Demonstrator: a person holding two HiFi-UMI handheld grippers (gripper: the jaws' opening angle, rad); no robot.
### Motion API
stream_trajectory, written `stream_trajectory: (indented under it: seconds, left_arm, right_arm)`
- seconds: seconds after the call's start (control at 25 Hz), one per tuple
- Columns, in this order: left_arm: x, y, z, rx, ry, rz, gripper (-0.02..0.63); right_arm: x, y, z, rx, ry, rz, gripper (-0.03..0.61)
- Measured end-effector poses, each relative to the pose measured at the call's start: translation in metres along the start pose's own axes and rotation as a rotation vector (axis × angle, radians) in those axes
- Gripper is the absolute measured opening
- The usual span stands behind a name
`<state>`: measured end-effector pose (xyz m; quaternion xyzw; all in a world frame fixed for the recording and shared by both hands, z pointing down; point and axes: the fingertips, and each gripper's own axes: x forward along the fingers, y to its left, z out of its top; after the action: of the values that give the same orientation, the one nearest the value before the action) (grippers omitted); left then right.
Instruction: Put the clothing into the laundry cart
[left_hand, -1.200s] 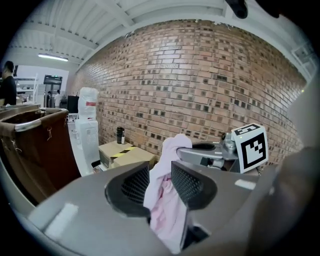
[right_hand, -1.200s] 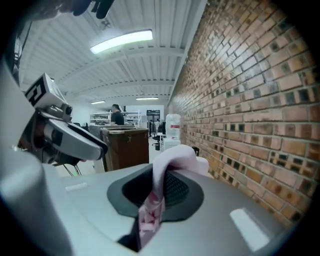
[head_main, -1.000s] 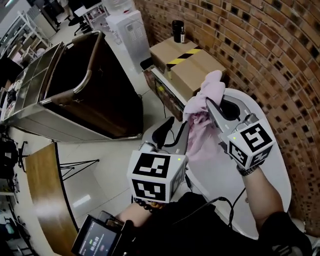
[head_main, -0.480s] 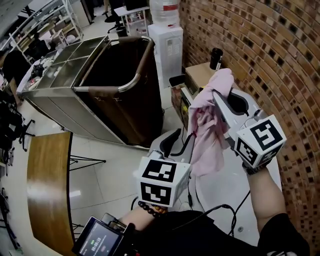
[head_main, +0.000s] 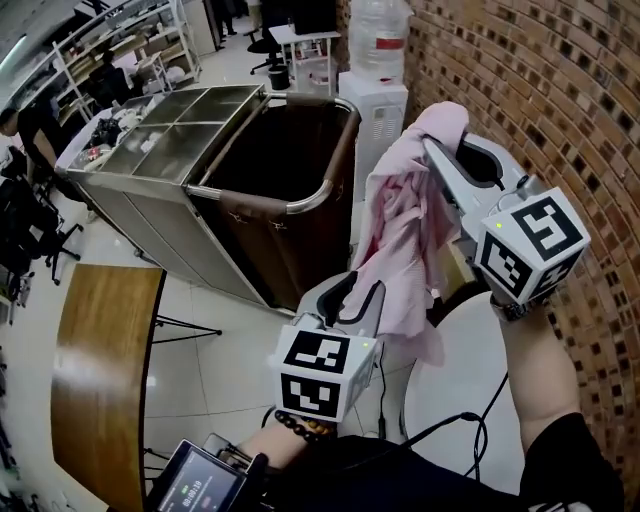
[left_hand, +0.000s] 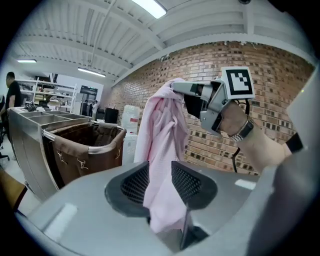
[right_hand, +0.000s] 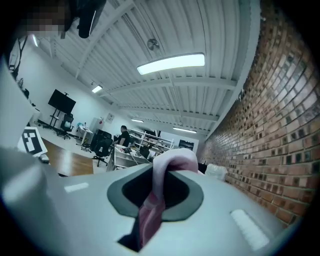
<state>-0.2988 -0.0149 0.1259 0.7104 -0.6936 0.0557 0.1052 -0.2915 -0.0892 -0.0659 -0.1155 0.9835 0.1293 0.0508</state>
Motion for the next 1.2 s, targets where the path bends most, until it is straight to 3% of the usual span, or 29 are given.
stream_trajectory:
  seconds: [0.6, 1.2]
  left_arm:
    - [0.011, 0.078, 0.023, -0.035, -0.015, 0.044, 0.127]
    - [0.021, 0.139, 0.046, -0.044, -0.031, 0.031, 0.129]
  right_arm:
    - [0.127, -0.009, 0.084, -0.1, -0.038, 0.069, 0.037]
    - [0.23, -0.016, 0.107, -0.143, 0.029, 0.059, 0.037]
